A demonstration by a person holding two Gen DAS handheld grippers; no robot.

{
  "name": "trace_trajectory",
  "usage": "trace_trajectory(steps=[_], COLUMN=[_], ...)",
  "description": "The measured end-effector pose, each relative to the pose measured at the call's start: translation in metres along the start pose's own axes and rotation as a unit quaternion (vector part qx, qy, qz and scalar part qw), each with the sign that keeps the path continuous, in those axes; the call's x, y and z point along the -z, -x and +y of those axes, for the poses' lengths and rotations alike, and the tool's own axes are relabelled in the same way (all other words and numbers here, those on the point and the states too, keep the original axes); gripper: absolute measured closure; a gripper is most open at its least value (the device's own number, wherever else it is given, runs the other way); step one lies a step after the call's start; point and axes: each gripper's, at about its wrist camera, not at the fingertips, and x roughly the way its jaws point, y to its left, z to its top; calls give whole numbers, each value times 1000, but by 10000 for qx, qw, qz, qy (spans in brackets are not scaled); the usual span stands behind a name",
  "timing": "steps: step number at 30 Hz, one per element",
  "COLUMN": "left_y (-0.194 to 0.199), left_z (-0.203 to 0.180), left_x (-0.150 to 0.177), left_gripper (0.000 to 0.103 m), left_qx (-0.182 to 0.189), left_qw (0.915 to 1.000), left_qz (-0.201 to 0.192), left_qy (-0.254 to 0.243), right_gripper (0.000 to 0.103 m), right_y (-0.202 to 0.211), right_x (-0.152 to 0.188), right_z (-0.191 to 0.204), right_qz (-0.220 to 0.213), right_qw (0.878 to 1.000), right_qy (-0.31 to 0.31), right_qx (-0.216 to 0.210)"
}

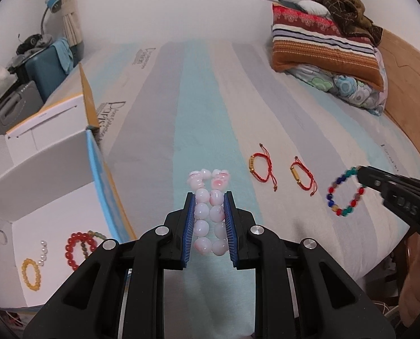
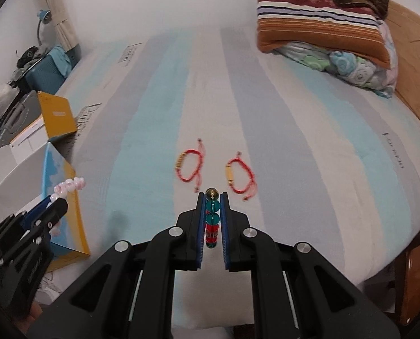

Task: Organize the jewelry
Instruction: 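Lift both bracelets and carry them toward the white cardboard box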

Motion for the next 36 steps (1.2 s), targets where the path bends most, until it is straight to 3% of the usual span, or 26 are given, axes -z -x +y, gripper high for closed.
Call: trace_trajectory(steps=[13, 36], left_y=[34, 88], left_z=[53, 161], left_x=[10, 46], left_gripper=[83, 83], left_qx=[-233, -875], left_qw=[9989, 9897], left_qz=[-174, -365], left_qy=[372, 1070], right_gripper=[94, 94], right_y=[7, 33], right_x=[-10, 4], right_z=[57, 174], right_qz=[-219, -589], right_qw=[9987, 9894], right_qy=[349, 1009], right_qx=[-302, -864])
